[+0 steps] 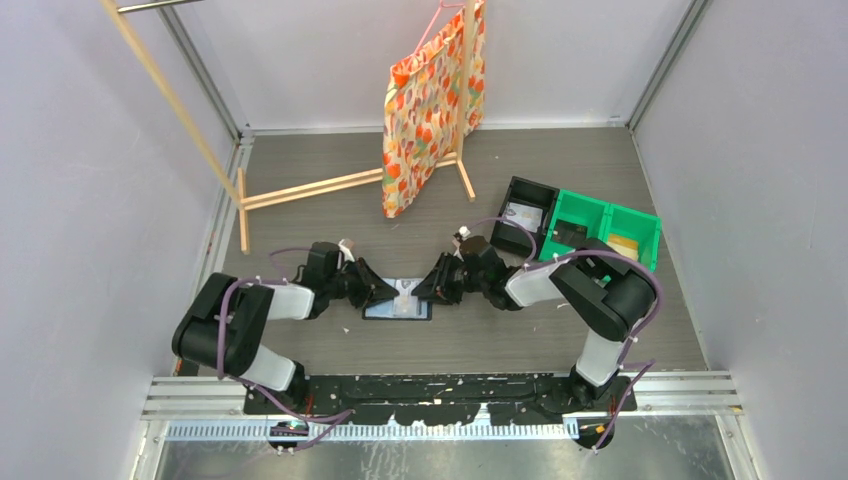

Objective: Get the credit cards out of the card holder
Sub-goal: Remove the credit card from the card holder.

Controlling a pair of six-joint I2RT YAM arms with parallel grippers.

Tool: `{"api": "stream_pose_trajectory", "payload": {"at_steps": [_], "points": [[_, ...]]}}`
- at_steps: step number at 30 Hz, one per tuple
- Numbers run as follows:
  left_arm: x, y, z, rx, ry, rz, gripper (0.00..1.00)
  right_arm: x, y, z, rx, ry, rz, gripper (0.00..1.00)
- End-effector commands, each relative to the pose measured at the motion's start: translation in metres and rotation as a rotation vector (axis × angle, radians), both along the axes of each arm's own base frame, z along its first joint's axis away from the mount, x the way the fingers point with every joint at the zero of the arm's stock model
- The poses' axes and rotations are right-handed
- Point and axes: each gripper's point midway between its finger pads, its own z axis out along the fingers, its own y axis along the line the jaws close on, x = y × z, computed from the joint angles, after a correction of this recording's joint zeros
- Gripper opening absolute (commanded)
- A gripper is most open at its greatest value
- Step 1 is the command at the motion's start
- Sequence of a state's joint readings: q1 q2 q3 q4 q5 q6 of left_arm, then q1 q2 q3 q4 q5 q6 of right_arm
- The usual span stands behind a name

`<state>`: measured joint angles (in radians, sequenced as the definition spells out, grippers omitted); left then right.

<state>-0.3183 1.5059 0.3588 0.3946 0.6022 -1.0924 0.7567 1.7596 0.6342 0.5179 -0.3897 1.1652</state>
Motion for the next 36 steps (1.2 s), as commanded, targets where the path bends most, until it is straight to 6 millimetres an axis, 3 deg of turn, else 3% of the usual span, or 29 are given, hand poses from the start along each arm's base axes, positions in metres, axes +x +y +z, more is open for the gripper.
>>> {"api": "stream_pose_trajectory", "payload": {"at_steps": [1,9,15,36], "points": [[-0.009,-0.009,0.027,-0.029,-0.045,-0.078,0.23,0.012,0.019,0.030,0.120,-0.079,0.013,0.30],[-0.003,0.007,0.057,0.094,-0.152,-0.058,0.39,0.010,0.018,0.016,0.096,-0.063,0.021,0.29],[-0.008,0.007,0.051,0.098,-0.120,-0.070,0.51,0.011,0.019,0.017,0.097,-0.065,0.024,0.29],[-0.002,0.011,0.019,0.158,-0.079,-0.066,0.50,0.009,0.020,0.012,0.085,-0.056,0.040,0.29]]}}
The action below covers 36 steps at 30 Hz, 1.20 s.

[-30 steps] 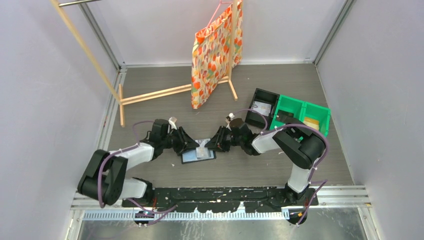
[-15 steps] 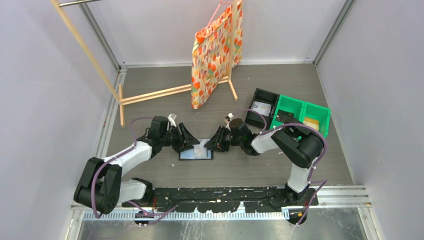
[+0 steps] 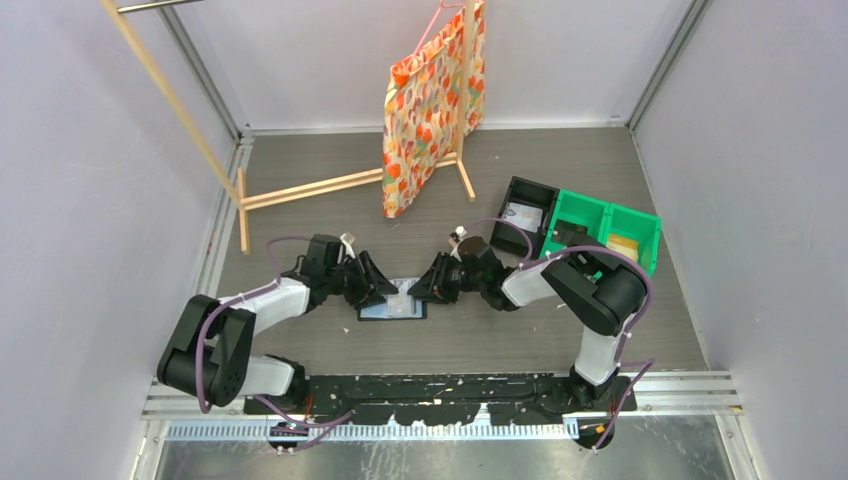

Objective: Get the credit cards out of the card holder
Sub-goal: Remove the credit card from the card holder.

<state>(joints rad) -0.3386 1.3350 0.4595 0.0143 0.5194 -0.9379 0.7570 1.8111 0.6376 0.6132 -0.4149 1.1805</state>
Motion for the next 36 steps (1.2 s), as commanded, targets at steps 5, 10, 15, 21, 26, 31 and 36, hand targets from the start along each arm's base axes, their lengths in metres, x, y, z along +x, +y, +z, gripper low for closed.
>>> {"api": "stream_pose_trajectory", "payload": {"at_steps": [5,10,15,21,26,31,36], "points": [[0.004,-0.002,-0.002,-0.010,-0.050,-0.020,0.49,0.008,0.013,0.011,0.037,-0.044,0.026,0.29],[0.002,-0.003,-0.008,-0.008,-0.034,-0.028,0.47,0.008,0.014,0.009,0.039,-0.033,0.028,0.29],[0.000,-0.004,-0.009,-0.025,-0.037,-0.030,0.45,0.008,0.014,0.008,0.036,-0.034,0.029,0.29],[-0.001,-0.005,-0.010,-0.042,-0.029,-0.022,0.37,0.008,0.014,0.006,0.032,-0.029,0.027,0.29],[0.000,-0.006,-0.010,-0.064,-0.041,-0.010,0.27,0.007,0.013,0.005,0.021,-0.028,0.030,0.29],[0.001,-0.008,-0.006,-0.109,-0.068,0.010,0.21,0.006,0.011,0.003,0.017,-0.025,0.027,0.28],[0.000,-0.004,-0.007,-0.108,-0.076,0.036,0.08,0.005,0.011,0.001,0.012,-0.021,0.030,0.29]]}}
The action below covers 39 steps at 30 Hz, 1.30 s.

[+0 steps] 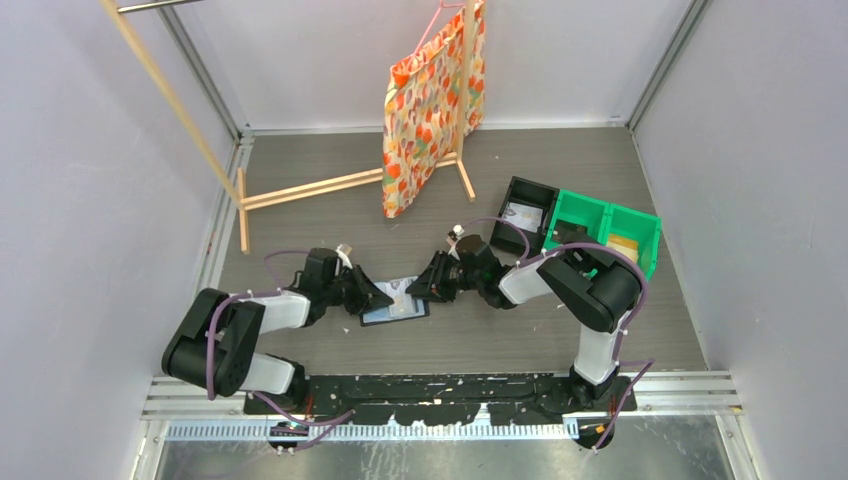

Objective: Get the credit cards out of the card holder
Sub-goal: Remove the credit card from the card holder.

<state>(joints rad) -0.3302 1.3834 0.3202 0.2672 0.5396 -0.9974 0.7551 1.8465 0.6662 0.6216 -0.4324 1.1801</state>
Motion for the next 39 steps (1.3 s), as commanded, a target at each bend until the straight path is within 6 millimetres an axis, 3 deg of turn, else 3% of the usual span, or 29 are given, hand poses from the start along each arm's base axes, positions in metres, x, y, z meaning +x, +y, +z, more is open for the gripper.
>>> {"api": "stream_pose_trajectory", "payload": {"at_steps": [1,4,10,16,20,24,30,39], "points": [[0.008,-0.004,0.013,-0.043,-0.061,0.010,0.06,0.001,0.005,0.002,0.003,-0.024,0.018,0.29],[0.008,-0.001,0.011,-0.031,-0.056,0.020,0.01,0.001,0.005,0.002,0.002,-0.020,0.016,0.29],[0.008,0.002,0.011,-0.025,-0.053,0.036,0.01,0.000,0.002,-0.002,-0.014,-0.013,0.013,0.29],[-0.001,0.023,0.004,0.072,-0.029,0.030,0.01,-0.002,-0.007,-0.003,-0.071,-0.017,0.017,0.33],[-0.004,0.025,0.006,0.066,-0.036,0.046,0.01,-0.002,-0.013,0.003,-0.104,-0.044,0.025,0.36],[-0.005,0.024,0.007,0.052,-0.039,0.050,0.00,0.001,-0.018,0.009,-0.153,-0.079,0.033,0.43],[-0.002,0.021,0.018,0.024,-0.062,0.057,0.01,0.004,-0.019,0.010,-0.114,-0.053,0.038,0.65],[0.002,0.018,0.034,-0.037,-0.081,0.068,0.01,0.005,-0.024,0.014,-0.009,-0.003,0.018,0.71]]}}
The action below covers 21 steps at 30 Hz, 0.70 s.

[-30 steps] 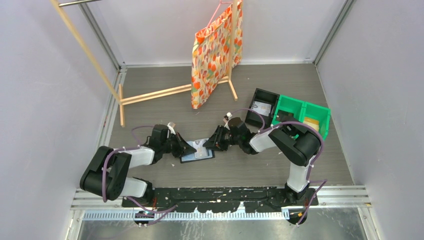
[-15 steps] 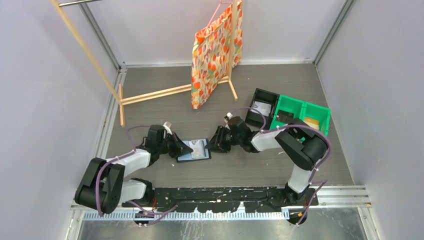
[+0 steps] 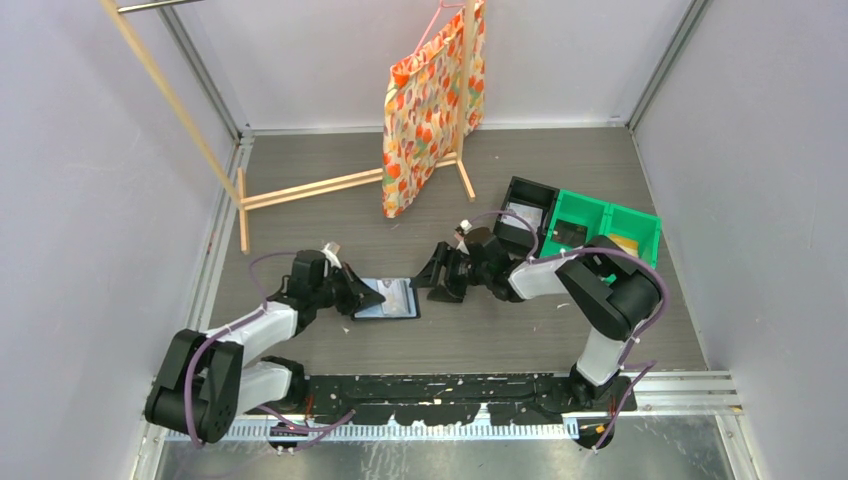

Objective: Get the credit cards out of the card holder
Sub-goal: Remove the credit card from the card holder.

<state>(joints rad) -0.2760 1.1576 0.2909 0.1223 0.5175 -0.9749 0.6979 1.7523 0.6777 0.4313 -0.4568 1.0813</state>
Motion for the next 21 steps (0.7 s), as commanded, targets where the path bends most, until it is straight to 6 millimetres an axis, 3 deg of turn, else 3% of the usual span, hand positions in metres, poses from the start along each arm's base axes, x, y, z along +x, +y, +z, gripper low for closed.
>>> {"api": "stream_pose_trajectory", "payload": {"at_steps": [1,12,21], "points": [[0.006,-0.002,0.012,-0.059,-0.017,0.013,0.00,0.001,0.000,0.012,0.102,0.017,0.002,0.71],[0.018,-0.011,0.031,-0.177,-0.038,0.008,0.01,0.003,-0.011,0.011,0.227,0.084,-0.029,0.72],[0.023,-0.018,0.055,-0.247,-0.080,-0.023,0.01,0.003,0.004,0.030,0.367,0.092,0.018,0.72]]}}
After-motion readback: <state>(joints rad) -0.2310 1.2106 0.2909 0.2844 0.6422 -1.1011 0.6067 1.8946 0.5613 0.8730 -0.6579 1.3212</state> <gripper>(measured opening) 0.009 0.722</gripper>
